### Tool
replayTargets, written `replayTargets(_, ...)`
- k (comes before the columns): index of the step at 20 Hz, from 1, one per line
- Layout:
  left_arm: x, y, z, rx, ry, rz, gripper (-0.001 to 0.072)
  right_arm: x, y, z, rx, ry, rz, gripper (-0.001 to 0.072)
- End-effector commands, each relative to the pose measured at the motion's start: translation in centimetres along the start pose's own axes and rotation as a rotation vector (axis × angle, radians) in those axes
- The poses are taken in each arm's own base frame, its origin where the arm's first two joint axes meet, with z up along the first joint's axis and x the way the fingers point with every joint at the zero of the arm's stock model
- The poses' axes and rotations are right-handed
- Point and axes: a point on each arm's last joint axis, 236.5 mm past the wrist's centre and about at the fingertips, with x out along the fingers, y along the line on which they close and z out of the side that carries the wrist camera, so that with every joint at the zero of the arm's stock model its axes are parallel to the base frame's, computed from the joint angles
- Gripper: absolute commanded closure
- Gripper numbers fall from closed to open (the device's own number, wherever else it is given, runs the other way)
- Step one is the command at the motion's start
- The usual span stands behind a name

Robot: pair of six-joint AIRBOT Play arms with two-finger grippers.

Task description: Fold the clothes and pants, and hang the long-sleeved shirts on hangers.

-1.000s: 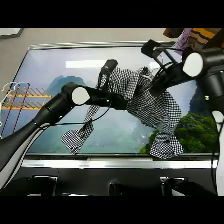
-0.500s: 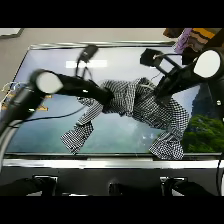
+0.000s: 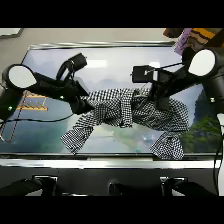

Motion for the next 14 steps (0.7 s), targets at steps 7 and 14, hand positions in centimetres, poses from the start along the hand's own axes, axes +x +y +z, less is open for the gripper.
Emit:
replayTargets(7,3.6,-2.5,-1.7,0.046,-0.002,-0.183,0.0016,0.6,-0.2,2.3,-0.096,-0.096,0.003,0.0677)
replayTargets(14,6.3,-2.4,-3.0,0.077,0.035,-0.238,0.0135,0.5,0.0,2.9,-0.094,-0.122,0.010,0.0677)
